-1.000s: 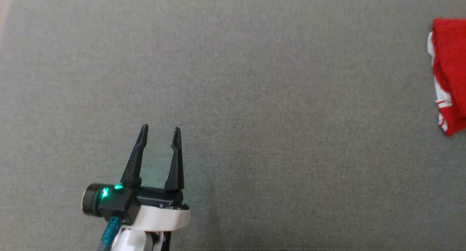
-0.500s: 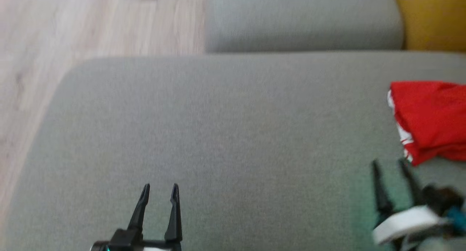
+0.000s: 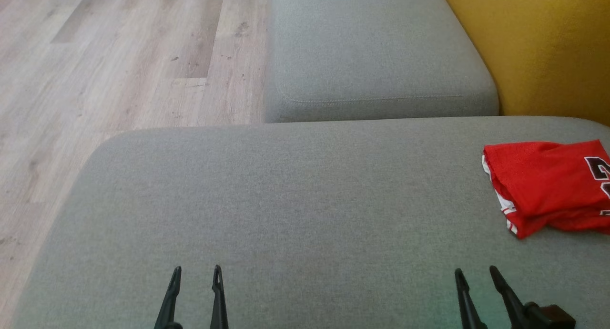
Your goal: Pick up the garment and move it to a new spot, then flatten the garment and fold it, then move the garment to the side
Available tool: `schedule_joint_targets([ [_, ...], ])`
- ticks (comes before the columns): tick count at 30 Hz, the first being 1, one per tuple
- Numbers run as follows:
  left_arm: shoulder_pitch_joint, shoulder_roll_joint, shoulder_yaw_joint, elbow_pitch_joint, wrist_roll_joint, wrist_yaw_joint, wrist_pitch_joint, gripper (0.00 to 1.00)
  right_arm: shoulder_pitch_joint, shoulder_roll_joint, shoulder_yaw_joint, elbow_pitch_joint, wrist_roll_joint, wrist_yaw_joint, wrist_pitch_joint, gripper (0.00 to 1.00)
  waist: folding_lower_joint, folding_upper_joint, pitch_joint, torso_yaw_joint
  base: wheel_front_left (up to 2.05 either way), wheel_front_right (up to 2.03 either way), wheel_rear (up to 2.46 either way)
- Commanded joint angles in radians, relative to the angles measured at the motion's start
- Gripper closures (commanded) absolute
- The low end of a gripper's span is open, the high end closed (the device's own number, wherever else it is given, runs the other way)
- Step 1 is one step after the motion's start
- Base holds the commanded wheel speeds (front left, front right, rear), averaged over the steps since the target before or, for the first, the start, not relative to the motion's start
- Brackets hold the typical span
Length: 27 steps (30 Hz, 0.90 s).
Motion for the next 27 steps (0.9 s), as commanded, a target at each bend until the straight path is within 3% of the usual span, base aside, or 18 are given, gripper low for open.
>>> schedule_joint_targets([
  [1,-0.039,-0.004,0.035,-0.028,0.011,0.000,-0.005,0.00,-0.034,-0.004,0.010,-0.037,-0.012,0.007,-0.014,0.00,0.0002,-0.0001,-0.004,0.002,0.00,0.00,0.00],
  [20,-0.028,-0.004,0.045,-0.041,-0.016,-0.048,-0.005,0.00,-0.019,0.010,0.005,-0.051,-0.025,0.007,-0.014,0.00,0.0002,-0.0001,-0.013,0.000,0.00,0.00,0.00],
  [21,0.002,0.000,0.004,-0.001,-0.017,-0.045,0.000,1.00,0.009,0.020,-0.019,-0.012,-0.016,0.000,0.000,1.00,0.0002,-0.0001,-0.013,0.000,0.00,0.00,0.00],
  [27,0.014,0.000,0.006,0.051,-0.051,-0.048,0.006,1.00,0.012,0.023,-0.023,0.042,0.017,0.000,0.010,1.00,0.0004,-0.0001,-0.009,-0.001,0.00,0.00,0.00],
])
